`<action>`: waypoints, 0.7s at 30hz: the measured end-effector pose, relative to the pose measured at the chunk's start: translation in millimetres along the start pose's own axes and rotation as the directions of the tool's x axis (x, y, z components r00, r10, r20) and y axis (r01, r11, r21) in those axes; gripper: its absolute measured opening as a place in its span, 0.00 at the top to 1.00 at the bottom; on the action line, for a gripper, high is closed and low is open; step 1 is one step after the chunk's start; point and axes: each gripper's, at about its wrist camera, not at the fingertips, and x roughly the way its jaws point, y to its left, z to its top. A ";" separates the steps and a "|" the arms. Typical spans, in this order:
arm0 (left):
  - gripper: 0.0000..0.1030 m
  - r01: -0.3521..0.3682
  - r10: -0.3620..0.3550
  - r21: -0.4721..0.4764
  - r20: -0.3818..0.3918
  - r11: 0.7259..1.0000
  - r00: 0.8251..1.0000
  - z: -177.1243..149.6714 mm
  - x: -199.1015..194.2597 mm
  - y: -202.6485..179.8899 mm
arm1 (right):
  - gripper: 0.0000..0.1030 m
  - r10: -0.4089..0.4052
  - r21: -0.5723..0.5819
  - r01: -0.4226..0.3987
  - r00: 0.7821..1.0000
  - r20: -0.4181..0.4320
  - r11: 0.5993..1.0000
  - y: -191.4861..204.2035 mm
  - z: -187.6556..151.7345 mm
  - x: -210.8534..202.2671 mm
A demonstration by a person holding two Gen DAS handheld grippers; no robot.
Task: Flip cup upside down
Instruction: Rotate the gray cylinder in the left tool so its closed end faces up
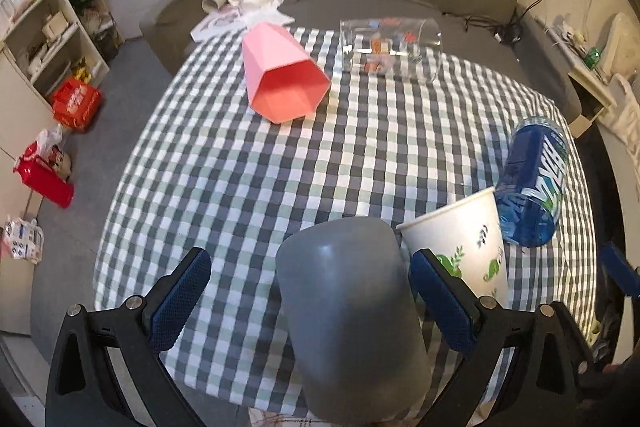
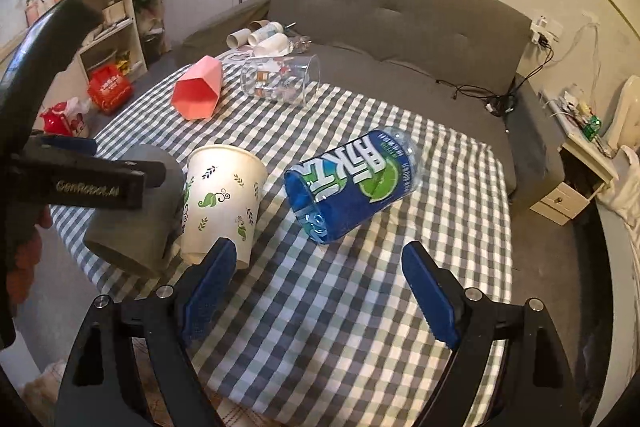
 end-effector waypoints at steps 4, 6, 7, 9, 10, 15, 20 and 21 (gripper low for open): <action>0.12 0.040 -0.040 0.002 -0.051 0.999 0.998 4.4 13.0 -3.0 | 0.17 0.021 0.017 -0.021 1.000 -0.008 1.000 -3.3 -0.4 11.9; 0.21 0.074 -0.074 0.003 -0.071 0.997 0.995 4.7 15.6 -6.2 | 0.17 0.025 0.022 -0.025 1.000 -0.011 0.999 -3.9 0.1 15.7; 0.26 0.087 -0.086 0.010 -0.079 0.996 0.993 5.0 16.2 -9.2 | 0.17 0.032 0.025 -0.032 0.999 -0.013 0.999 -4.9 0.0 17.4; 0.26 0.082 -0.079 0.038 -0.089 0.996 0.993 5.7 15.8 -14.8 | 0.17 0.039 0.036 -0.039 0.999 -0.018 0.999 -6.0 -1.3 19.5; 0.26 0.084 -0.079 0.044 -0.094 0.996 0.992 5.9 15.9 -15.9 | 0.17 0.038 0.039 -0.037 0.999 -0.023 0.999 -6.1 -2.1 20.6; 0.26 0.115 -0.112 0.015 -0.131 0.993 0.985 3.6 17.1 -10.8 | 0.17 0.027 0.051 -0.026 0.999 -0.021 0.998 -5.9 -3.9 19.0; 0.26 0.143 -0.143 -0.011 -0.153 0.990 0.978 2.8 18.6 -3.8 | 0.17 0.024 0.053 -0.024 1.000 -0.014 0.998 -3.5 -3.4 15.8; 0.26 0.151 -0.152 -0.023 -0.162 0.988 0.975 3.1 19.7 -2.0 | 0.17 0.024 0.052 -0.024 1.000 -0.012 0.998 -2.6 -3.5 15.0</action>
